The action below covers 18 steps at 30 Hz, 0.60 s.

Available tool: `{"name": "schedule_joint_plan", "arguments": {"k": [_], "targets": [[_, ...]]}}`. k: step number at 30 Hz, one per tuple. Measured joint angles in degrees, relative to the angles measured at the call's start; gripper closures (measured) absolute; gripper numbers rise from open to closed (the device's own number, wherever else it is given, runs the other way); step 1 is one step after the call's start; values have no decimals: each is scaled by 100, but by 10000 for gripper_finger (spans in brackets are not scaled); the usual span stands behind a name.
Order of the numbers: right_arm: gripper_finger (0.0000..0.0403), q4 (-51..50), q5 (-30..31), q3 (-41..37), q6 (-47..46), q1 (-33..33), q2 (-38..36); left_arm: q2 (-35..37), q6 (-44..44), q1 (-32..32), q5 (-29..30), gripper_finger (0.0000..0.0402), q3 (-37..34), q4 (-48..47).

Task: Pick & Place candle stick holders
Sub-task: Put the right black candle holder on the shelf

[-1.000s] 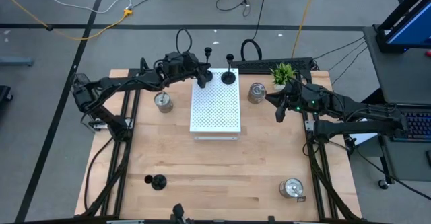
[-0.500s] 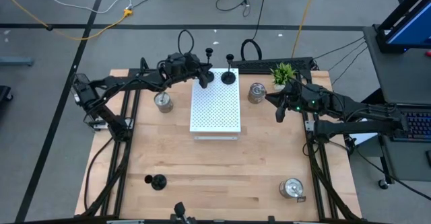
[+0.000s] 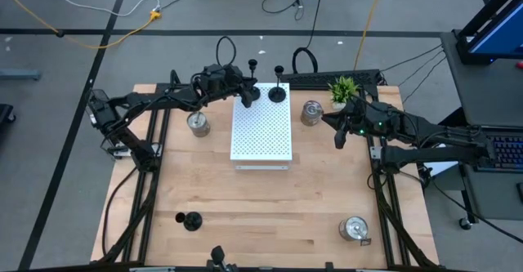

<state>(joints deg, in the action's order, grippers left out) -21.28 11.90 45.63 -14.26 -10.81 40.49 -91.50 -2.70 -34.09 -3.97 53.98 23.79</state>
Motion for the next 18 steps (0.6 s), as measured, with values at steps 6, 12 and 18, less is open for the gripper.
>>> {"name": "schedule_joint_plan", "arguments": {"k": [6,12,18], "targets": [[360,0,0,0,0,0,0,0,-7,2,-4,379,2,-53],[360,1,0,0,0,0,0,2,-39,4,-22,378,9,-169],[360,2,0,0,-2,0,0,2,-39,4,-22,378,9,-208]]}}
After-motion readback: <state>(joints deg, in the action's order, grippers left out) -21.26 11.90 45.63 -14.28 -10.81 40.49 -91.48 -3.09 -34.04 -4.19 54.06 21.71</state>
